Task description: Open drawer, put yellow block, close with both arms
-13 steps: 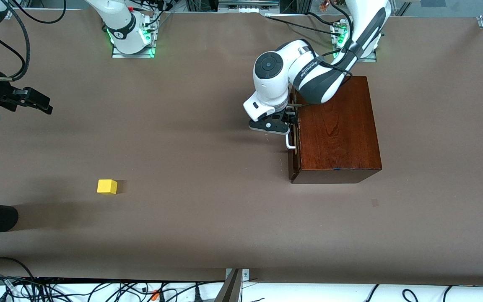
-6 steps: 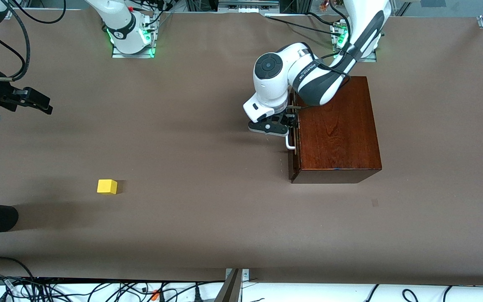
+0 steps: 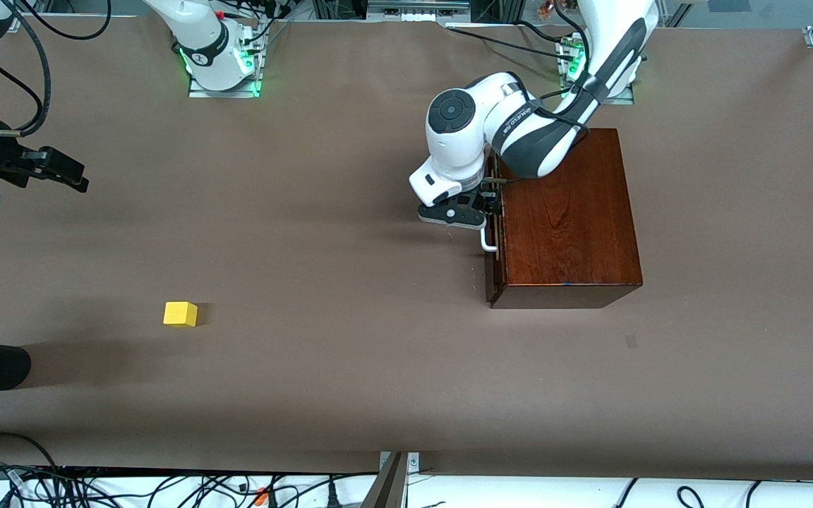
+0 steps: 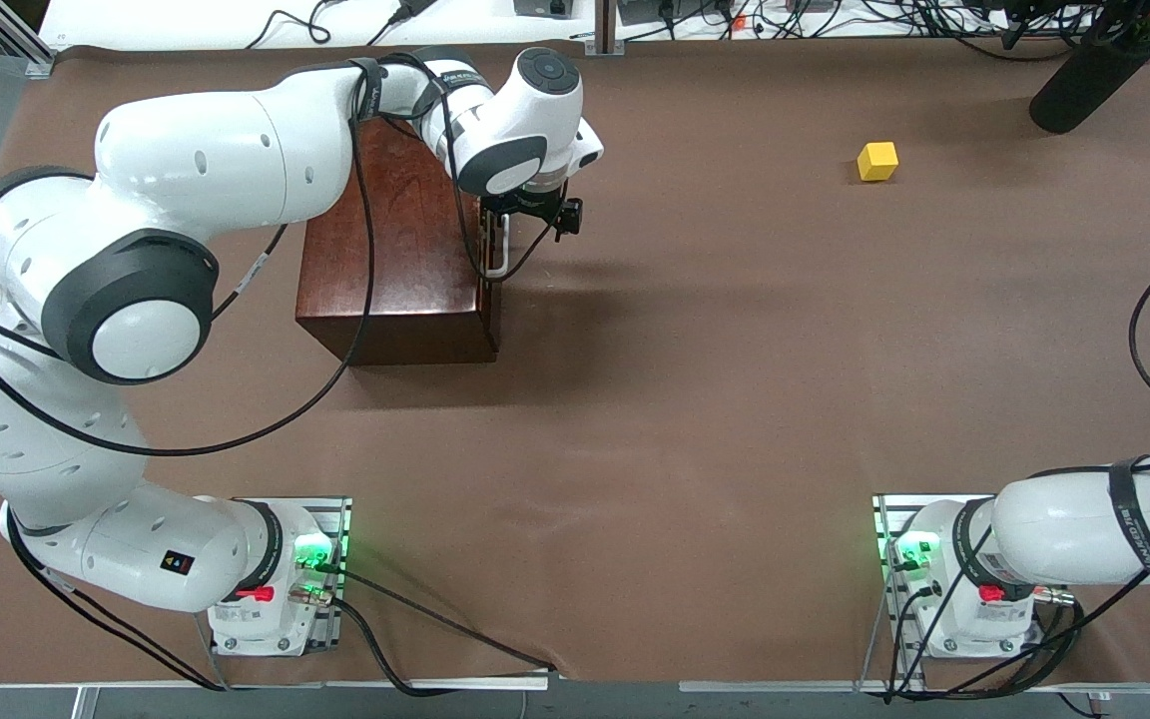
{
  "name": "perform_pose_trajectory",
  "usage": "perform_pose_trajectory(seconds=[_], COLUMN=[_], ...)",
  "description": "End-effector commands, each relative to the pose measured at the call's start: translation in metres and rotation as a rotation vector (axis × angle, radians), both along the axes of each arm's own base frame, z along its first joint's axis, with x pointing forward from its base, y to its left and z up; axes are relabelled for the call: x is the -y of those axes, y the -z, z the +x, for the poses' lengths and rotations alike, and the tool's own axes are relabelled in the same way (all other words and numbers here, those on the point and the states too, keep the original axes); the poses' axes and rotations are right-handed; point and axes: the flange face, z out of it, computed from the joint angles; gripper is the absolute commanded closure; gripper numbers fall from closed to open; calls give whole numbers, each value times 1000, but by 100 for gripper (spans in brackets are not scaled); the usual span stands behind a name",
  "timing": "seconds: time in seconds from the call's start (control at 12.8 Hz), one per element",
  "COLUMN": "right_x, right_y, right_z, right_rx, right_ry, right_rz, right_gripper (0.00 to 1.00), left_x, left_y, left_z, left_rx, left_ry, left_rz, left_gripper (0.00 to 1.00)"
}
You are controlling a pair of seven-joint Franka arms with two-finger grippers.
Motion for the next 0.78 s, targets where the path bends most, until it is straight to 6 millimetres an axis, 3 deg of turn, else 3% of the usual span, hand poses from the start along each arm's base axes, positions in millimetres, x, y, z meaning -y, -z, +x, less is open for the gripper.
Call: perform_pose_trajectory(seconds=[0.0, 0.31, 0.7], right_x=[1, 1, 1], right_y=[-2, -3, -3], right_z=[2, 2, 2], right_rx=[11, 11, 11], right_ry=[3, 3, 3], right_rz=[14, 14, 14], right_gripper=[0, 0, 0], left_x=[7, 22, 25], left_y=[27, 19, 24], left_z=[-1, -7, -15], left_rx=[2, 18, 25], left_ry=[-11, -10, 37], left_rz=[-14, -29, 37], left_gripper=[0, 0, 0])
